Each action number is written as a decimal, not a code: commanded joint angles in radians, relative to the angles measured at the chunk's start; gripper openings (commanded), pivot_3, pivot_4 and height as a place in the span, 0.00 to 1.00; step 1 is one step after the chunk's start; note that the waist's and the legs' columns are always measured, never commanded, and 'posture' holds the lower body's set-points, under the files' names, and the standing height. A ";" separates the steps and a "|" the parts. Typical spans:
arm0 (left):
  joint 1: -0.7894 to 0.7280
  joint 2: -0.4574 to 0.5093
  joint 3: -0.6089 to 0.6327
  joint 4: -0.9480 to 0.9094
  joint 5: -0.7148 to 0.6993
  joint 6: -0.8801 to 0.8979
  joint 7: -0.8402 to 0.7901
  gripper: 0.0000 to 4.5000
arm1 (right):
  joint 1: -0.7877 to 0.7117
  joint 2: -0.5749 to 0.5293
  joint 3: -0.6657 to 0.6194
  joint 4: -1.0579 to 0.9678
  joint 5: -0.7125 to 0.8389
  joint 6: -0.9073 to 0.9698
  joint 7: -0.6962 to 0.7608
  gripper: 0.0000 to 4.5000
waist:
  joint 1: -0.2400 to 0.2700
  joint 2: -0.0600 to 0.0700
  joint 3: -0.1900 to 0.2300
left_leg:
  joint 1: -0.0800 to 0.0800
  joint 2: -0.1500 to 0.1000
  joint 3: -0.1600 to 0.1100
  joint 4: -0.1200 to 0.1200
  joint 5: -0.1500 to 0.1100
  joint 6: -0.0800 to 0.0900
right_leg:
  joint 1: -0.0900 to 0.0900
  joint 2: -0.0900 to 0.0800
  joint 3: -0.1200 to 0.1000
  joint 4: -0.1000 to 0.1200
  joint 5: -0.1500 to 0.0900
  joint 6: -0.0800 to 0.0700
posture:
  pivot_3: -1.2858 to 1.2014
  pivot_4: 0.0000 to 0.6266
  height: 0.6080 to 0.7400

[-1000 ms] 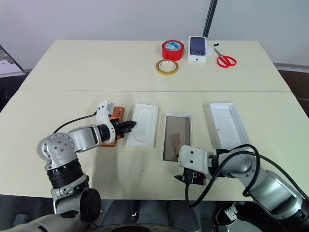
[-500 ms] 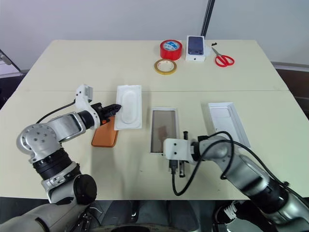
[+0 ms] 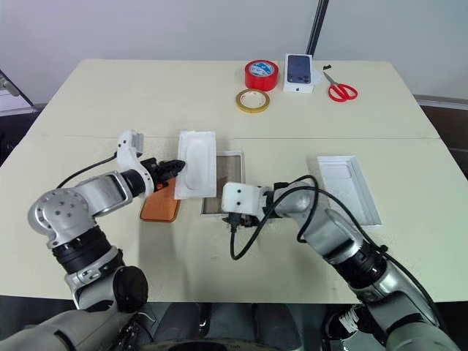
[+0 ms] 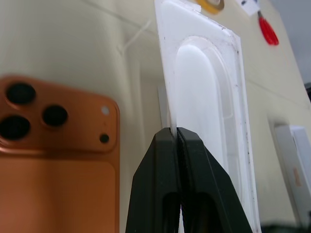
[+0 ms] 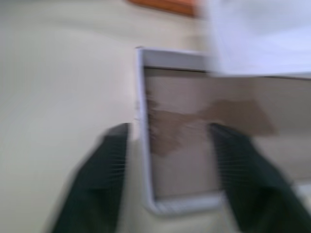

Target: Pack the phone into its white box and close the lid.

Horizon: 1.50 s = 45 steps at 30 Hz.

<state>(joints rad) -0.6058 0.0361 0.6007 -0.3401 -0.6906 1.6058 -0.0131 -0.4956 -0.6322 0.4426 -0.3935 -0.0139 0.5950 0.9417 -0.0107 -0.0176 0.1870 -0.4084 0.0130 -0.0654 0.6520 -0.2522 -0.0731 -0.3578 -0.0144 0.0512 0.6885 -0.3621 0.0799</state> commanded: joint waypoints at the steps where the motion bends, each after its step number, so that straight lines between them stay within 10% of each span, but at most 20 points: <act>1: 0.016 -0.018 -0.047 -0.052 -0.025 0.009 0.011 0.00 | 0.028 -0.060 -0.128 -0.095 0.067 0.029 0.026 0.65 | 0.000 0.000 0.000 | 0.000 0.000 0.000 0.000 0.000 0.000 | 0.000 0.000 0.000 0.000 0.000 0.000 | 0.52 0.24 1.00; 12: 0.027 -0.106 -0.103 -0.034 0.033 0.009 0.049 0.00 | 0.081 -0.150 -0.242 -0.124 0.109 0.034 0.011 0.65 | -0.004 0.000 0.000 | 0.000 0.001 0.000 -0.001 -0.003 0.005 | 0.000 0.001 0.000 0.000 0.000 0.000 | 0.52 0.24 1.00; 19: 0.014 -0.124 -0.097 -0.038 0.021 0.009 0.026 0.65 | 0.070 -0.145 -0.262 -0.108 0.114 0.045 -0.022 0.67 | -0.001 0.000 0.000 | 0.000 0.000 0.000 0.000 -0.002 0.004 | 0.000 0.001 0.000 0.000 0.000 0.000 | 0.52 0.24 1.00; 22: 0.000 -0.100 -0.069 -0.055 -0.003 0.009 -0.003 0.66 | 0.051 -0.127 -0.275 -0.092 0.131 0.062 -0.040 0.55 | -0.004 0.000 0.000 | 0.000 0.000 0.000 0.000 0.000 0.001 | 0.000 0.001 0.000 0.000 0.000 0.000 | 0.52 0.24 1.00; 27: -0.004 0.047 -0.096 -0.072 -0.006 -0.072 -0.092 0.66 | -0.015 -0.054 -0.247 -0.047 0.122 0.111 -0.108 0.01 | -0.009 0.000 0.000 | 0.001 0.001 0.001 -0.001 0.000 0.000 | 0.000 0.002 0.000 0.000 0.000 0.000 | 0.52 0.24 1.00; 36: 0.277 0.473 -0.350 -0.107 0.101 -0.551 -0.481 0.66 | -0.160 0.173 -0.131 0.120 0.033 0.144 -0.293 0.00 | -0.014 0.000 0.000 | 0.001 0.001 0.003 -0.004 0.001 -0.001 | -0.003 0.001 0.001 0.000 0.000 0.000 | 0.52 0.24 1.00; 45: 0.489 0.680 -0.389 -0.066 0.167 -0.871 -0.746 0.66 | -0.270 0.360 -0.028 0.405 -0.047 0.143 -0.379 0.00 | -0.006 0.001 0.000 | 0.000 0.001 0.003 -0.005 -0.002 0.003 | -0.005 0.000 0.002 0.000 0.000 -0.001 | 0.52 0.24 1.00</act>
<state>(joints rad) -0.1174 0.7005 0.2119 -0.3920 -0.5312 0.7851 -0.7278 -0.7276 -0.2860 0.4243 0.0059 -0.0538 0.7498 0.5754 -0.0163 -0.0167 0.1872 -0.4089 0.0141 -0.0629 0.6469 -0.2540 -0.0698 -0.3628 -0.0147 0.0528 0.6888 -0.3618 0.0785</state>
